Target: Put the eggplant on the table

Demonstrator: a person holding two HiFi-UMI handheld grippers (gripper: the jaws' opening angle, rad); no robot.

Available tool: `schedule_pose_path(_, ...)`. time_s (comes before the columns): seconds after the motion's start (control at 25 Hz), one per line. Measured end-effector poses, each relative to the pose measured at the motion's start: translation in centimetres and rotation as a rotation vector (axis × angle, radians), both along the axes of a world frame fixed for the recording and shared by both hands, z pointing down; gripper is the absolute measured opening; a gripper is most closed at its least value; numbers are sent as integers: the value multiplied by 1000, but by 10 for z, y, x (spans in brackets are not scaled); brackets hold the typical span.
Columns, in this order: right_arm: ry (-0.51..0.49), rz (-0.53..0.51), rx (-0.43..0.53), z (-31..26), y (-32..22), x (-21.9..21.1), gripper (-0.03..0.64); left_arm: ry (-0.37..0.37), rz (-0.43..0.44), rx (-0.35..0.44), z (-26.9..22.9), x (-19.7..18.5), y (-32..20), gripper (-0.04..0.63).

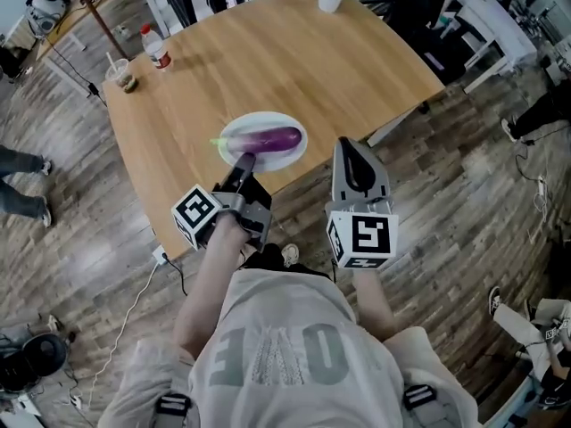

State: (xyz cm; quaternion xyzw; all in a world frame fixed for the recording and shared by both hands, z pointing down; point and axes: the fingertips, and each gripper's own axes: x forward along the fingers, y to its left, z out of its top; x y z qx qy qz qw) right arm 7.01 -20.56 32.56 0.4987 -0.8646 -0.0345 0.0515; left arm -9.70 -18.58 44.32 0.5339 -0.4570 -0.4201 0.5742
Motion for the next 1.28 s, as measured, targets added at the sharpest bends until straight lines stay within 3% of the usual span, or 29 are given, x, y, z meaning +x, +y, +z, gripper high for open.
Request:
schedule_pose_path(0.4,-8,8,-68,21,-42,-12,18,-57,26,-29,27,-6,-62,35)
schedule_pose_path(0.64,26,15,-101,39,-60,-17,18,-121,54,-70,69,-13,-94,35)
schedule_pose_path(0.84,45,13,-158,59,-71,-19,18,-66,74,-107,106,-10,-109,35)
schedule_pose_path(1.28,85,74,-224,87,-71,-2,18,-63,127,-138,144,10,-147,35)
